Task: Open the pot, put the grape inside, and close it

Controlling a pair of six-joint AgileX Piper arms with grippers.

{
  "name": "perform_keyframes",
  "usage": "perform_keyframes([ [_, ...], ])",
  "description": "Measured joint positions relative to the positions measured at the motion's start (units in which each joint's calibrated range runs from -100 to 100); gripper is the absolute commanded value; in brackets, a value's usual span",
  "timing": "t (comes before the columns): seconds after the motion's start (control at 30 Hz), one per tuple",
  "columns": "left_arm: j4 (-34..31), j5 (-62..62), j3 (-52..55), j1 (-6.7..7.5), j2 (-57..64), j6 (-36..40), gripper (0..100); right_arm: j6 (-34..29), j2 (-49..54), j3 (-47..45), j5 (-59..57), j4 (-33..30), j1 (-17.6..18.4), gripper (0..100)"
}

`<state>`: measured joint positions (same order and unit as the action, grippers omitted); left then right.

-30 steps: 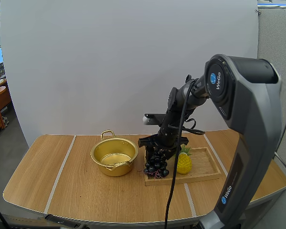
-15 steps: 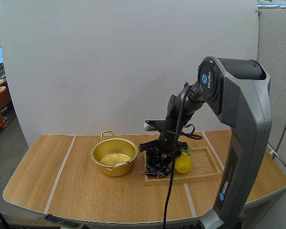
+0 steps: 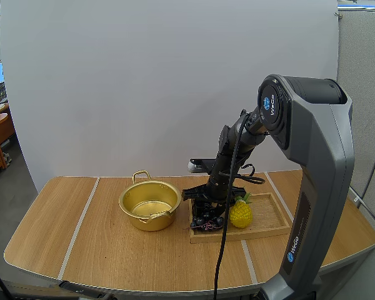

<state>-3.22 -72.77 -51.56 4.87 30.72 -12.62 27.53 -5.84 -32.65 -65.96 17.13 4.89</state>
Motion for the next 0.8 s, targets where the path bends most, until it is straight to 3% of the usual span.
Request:
perform_keyframes([
  [0.4, 0.0, 0.0, 0.0, 0.0, 0.0, 0.0, 0, 0.0, 0.34, 1.12, -2.78, 0.0, 0.07, 0],
  [0.8, 0.0, 0.0, 0.0, 0.0, 0.0, 0.0, 0, -0.11, 14.38, 3.2, -7.71, -0.35, 0.07, 0],
])
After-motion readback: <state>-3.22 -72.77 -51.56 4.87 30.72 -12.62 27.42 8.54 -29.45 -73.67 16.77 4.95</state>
